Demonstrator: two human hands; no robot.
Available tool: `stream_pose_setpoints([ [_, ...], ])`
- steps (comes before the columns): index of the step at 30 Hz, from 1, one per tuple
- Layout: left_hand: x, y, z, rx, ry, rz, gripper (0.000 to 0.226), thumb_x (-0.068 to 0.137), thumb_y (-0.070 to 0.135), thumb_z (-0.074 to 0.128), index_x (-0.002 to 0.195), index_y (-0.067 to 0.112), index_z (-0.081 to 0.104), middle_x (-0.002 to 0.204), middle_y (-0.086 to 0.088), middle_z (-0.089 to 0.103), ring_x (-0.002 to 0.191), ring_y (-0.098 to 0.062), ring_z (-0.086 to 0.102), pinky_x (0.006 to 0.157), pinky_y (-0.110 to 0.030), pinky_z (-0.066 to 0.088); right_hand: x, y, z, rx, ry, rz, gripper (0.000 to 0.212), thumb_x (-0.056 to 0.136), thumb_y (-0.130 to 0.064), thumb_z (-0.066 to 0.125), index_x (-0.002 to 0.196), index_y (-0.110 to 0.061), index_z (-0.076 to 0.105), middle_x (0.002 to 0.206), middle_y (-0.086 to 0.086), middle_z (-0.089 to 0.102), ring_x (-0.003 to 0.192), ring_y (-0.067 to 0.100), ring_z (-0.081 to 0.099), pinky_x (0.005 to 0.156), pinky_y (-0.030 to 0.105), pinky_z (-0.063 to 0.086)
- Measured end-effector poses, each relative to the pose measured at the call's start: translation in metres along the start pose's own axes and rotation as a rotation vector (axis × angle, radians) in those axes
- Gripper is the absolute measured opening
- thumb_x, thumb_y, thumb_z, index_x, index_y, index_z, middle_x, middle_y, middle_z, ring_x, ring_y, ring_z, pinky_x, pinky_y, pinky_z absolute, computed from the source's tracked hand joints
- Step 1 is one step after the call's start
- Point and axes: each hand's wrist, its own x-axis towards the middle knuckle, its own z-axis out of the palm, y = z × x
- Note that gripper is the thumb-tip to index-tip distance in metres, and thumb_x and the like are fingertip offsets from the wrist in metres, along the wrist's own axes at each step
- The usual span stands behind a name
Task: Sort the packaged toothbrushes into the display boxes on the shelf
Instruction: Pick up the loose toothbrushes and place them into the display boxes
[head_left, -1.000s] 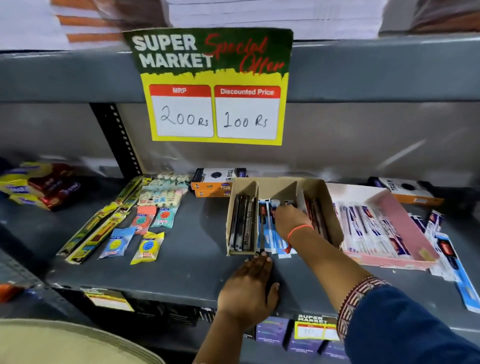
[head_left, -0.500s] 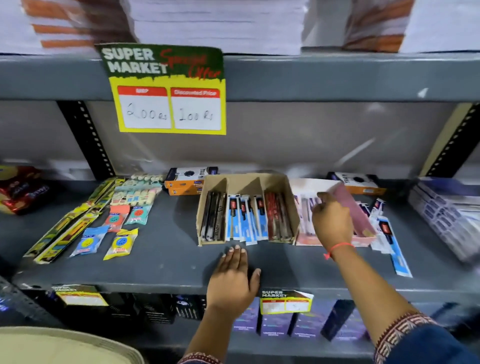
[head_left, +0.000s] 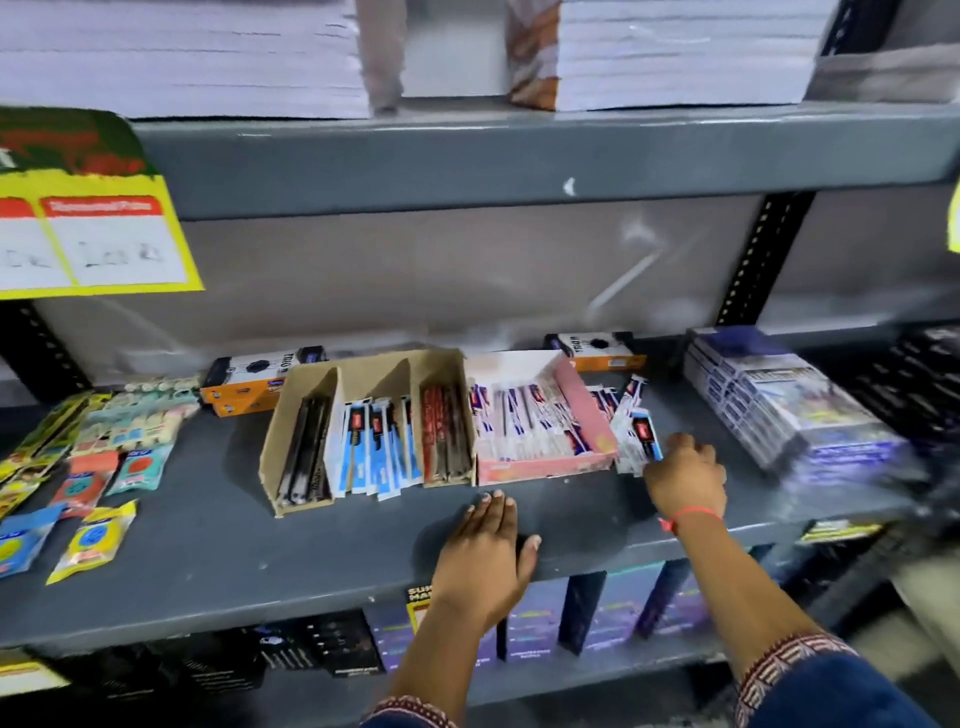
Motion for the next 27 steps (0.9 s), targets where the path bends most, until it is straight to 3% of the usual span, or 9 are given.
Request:
stream_pose_setpoints([
  [7,0.01,-0.002,0.009,0.008,-0.012,0.033,0.059,0.098,0.047,0.014,0.147,0.014,0.008,0.157,-0.003,0.007,0.142,-0.014,0.002,0.106,-0.023,-0.009,0.028,0.005,0.004,0.029,-0.146,0.001,0.037,0.085,0.0,0.051,0.121,0.003,0.048,0.125,0.032,0.051,0.115,0.044,0.051,0.094,0.042,0.043],
  [9,0.011,-0.004,0.012,0.016,0.013,0.036,0.059,0.097,0.047,0.014,0.147,0.015,0.009,0.157,-0.003,0.008,0.142,-0.013,0.002,0.107,-0.023,-0.008,0.037,0.006,0.002,0.113,-0.162,0.04,0.038,0.081,0.005,0.053,0.119,0.004,0.052,0.122,0.029,0.058,0.115,0.041,0.054,0.094,0.04,0.045],
  [13,0.012,-0.004,0.014,0.04,0.04,0.031,0.059,0.096,0.047,0.016,0.146,0.015,0.012,0.156,-0.003,0.01,0.142,-0.014,0.004,0.107,-0.022,-0.008,0.046,0.011,-0.004,0.23,-0.171,0.108,0.025,0.081,-0.006,0.065,0.103,0.005,0.069,0.109,0.022,0.069,0.104,0.035,0.063,0.088,0.033,0.049],
  [16,0.011,-0.004,0.015,0.065,0.062,0.039,0.06,0.096,0.046,0.016,0.146,0.014,0.014,0.156,-0.004,0.013,0.142,-0.015,0.007,0.108,-0.023,-0.007,0.044,0.017,-0.01,0.627,-0.119,0.192,0.006,0.076,0.008,0.066,0.081,0.006,0.069,0.085,0.02,0.066,0.08,0.027,0.062,0.076,0.026,0.049],
  [18,0.011,-0.003,0.015,0.064,0.071,0.042,0.059,0.096,0.046,0.017,0.146,0.014,0.015,0.156,-0.004,0.014,0.142,-0.015,0.008,0.109,-0.023,-0.006,0.035,0.013,-0.021,0.938,-0.162,0.197,0.025,0.078,0.015,0.062,0.063,-0.005,0.059,0.065,0.014,0.061,0.055,0.017,0.059,0.053,0.014,0.048],
  [20,0.01,-0.003,0.014,0.064,0.077,0.044,0.059,0.096,0.046,0.018,0.146,0.014,0.016,0.155,-0.003,0.015,0.142,-0.014,0.009,0.11,-0.023,-0.005,0.018,0.003,-0.035,1.119,-0.264,0.131,0.031,0.079,0.015,0.059,0.061,-0.01,0.057,0.048,0.002,0.064,0.04,0.005,0.056,0.046,0.018,0.043],
  [22,0.01,-0.004,0.013,0.061,0.082,0.045,0.058,0.096,0.046,0.018,0.146,0.016,0.018,0.155,-0.002,0.017,0.141,-0.013,0.01,0.111,-0.023,-0.002,-0.002,-0.011,-0.044,1.229,-0.35,0.064,0.029,0.08,0.013,0.058,0.065,-0.011,0.061,0.044,-0.005,0.067,0.042,0.004,0.058,0.053,0.019,0.043],
  [27,0.007,-0.005,0.008,0.016,0.096,0.045,0.056,0.097,0.045,0.02,0.145,0.017,0.021,0.154,0.0,0.022,0.14,-0.012,0.018,0.111,-0.021,0.008,-0.052,-0.034,-0.058,1.399,-0.51,-0.105,0.02,0.075,0.009,0.061,0.07,-0.01,0.066,0.053,-0.002,0.072,0.047,0.003,0.065,0.046,0.012,0.051],
])
